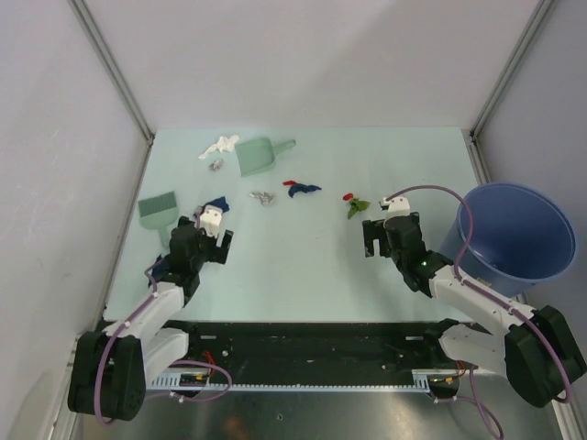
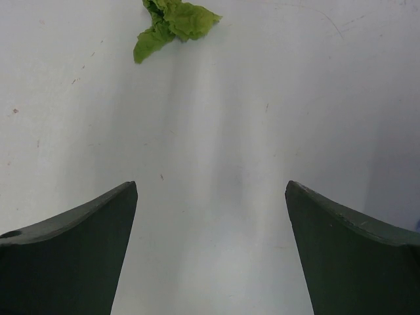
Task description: Sweep away the paper scraps from the table
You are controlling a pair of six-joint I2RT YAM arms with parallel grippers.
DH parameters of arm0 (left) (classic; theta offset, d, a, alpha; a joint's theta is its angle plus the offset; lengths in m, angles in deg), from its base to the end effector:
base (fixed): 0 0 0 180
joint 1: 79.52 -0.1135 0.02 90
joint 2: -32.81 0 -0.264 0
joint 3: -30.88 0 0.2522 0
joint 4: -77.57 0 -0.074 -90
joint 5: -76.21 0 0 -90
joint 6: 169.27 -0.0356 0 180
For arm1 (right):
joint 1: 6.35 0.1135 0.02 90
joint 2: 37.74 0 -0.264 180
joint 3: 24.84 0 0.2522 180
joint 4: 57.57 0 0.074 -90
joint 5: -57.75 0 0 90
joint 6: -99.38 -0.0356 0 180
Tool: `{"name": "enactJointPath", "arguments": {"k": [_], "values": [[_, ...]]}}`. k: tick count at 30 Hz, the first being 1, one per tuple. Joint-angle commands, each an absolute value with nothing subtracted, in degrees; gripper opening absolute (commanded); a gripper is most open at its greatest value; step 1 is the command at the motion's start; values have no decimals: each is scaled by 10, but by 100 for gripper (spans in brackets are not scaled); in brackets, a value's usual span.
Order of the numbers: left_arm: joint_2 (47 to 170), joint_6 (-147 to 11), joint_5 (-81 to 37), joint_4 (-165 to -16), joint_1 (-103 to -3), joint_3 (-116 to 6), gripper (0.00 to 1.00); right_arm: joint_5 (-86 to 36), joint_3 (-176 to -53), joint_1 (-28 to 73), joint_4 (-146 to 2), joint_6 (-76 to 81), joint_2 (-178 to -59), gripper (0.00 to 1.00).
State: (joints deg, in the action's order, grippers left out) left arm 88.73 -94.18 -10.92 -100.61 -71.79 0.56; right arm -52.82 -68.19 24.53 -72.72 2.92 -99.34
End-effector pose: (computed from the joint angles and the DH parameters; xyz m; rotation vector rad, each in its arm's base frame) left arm 0.1952 -0.0247 0.1727 0.3720 2.0172 0.1293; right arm 0.1983 0.1040 0.2077 -0.2439 2.0981 0.0010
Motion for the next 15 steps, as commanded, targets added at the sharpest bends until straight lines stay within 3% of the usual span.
{"name": "enactJointPath", "arguments": {"k": [1,6,15], "values": [[877,-960,-121,-996,-715,-41,100,-538,-679,242,-703,20,-980,100],[926,-1037,-238,-893,-706,-169,99,-515,-680,244,-704,20,-969,100],[1216,-1044,-198,-781,-572,-510,81,-375,-703,235,-710,2,-938,100]]}}
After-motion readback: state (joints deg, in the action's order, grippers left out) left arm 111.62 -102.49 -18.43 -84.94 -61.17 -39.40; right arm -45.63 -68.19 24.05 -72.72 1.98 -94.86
